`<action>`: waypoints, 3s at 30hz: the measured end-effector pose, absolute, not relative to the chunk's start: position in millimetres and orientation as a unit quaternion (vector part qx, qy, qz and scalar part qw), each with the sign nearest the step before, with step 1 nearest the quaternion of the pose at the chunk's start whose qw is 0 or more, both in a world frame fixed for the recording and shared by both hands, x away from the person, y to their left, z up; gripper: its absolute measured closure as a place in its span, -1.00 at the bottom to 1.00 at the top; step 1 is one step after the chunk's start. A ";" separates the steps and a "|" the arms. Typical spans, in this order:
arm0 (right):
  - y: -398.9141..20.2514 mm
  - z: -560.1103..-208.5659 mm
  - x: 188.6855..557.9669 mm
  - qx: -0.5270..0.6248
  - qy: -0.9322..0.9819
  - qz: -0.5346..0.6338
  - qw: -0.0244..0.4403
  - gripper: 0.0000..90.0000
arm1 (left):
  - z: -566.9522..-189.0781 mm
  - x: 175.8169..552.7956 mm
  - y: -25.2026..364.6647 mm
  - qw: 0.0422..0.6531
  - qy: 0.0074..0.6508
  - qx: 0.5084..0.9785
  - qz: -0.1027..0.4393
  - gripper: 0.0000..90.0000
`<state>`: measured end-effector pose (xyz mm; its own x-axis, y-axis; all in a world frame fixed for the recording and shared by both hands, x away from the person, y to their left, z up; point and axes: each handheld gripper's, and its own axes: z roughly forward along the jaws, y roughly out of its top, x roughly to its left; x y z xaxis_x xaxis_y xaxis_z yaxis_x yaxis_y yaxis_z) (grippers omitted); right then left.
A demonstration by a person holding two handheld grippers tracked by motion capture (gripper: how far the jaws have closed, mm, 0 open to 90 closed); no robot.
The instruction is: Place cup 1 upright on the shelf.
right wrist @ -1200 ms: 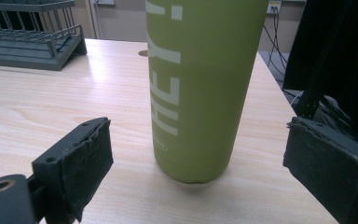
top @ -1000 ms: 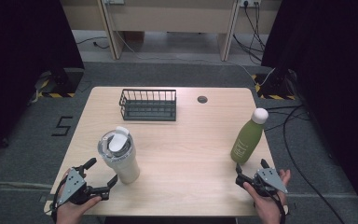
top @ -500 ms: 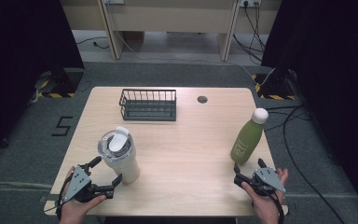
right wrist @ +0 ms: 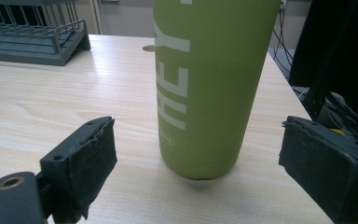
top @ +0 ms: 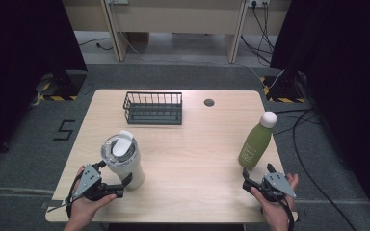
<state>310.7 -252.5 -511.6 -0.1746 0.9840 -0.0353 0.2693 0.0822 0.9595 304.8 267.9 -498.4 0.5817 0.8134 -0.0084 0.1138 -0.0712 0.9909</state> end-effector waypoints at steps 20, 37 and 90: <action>-253.0 -511.3 310.6 0.510 0.616 0.452 0.394 -0.74 | -502.6 325.1 252.7 0.610 0.318 0.661 0.299 -0.82; -253.5 -511.1 310.1 0.514 0.613 0.453 0.394 -0.73 | -499.7 324.1 253.0 0.607 0.332 0.659 0.295 -0.81; -253.4 -511.0 310.9 0.518 0.607 0.457 0.393 -0.69 | -449.5 363.4 239.4 0.627 0.306 0.630 0.340 -0.81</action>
